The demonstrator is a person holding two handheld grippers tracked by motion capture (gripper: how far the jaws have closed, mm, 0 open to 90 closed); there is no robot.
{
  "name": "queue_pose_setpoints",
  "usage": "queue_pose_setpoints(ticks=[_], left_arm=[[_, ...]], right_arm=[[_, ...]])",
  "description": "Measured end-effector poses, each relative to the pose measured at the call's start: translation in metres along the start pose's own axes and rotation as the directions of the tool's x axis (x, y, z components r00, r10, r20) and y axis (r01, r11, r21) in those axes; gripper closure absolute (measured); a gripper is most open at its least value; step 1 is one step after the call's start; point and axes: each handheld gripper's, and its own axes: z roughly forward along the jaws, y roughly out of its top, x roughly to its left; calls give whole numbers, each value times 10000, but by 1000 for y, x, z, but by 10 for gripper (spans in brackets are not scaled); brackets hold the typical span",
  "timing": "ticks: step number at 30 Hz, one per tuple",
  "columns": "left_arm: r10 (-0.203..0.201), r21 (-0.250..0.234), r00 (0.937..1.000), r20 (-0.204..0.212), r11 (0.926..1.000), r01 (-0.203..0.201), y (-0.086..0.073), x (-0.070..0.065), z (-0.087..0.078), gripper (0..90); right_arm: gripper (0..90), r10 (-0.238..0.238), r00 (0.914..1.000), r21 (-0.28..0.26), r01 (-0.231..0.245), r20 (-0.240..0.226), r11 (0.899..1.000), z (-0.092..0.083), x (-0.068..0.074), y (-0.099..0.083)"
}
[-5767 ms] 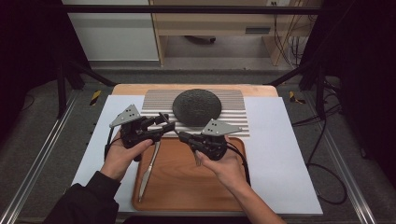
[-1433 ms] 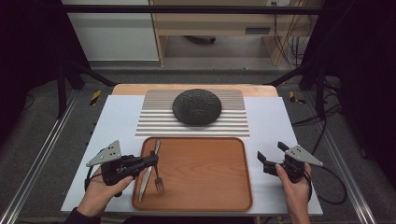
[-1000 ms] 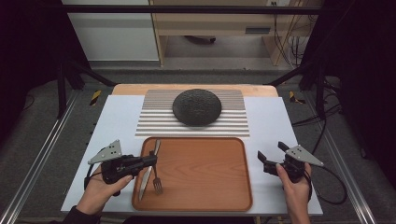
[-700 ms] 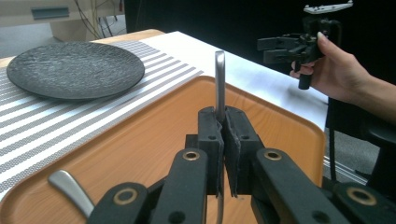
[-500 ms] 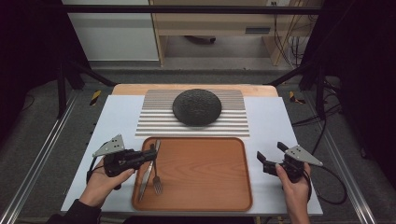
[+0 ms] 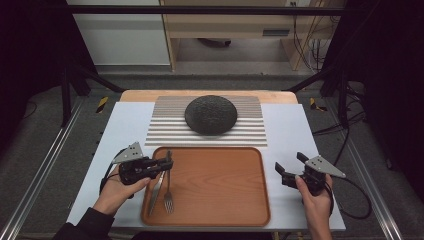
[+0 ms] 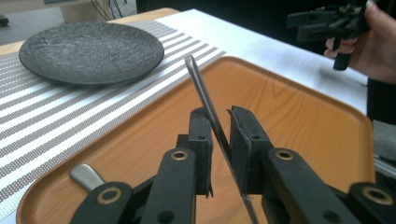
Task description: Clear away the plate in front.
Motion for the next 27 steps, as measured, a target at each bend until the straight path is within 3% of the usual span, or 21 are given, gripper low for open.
queue_pose_setpoints(ticks=[15,27], left_arm=[[-207,619,9984,-526,9978,239,-10,16,14,728],[-408,978,9936,-1049,9939,511,-16,22,20,693]], right_arm=[[78,43,10000,30,-43,-64,10000,1,0,-1],[76,26,9999,78,-25,-109,10000,1,1,-1]])
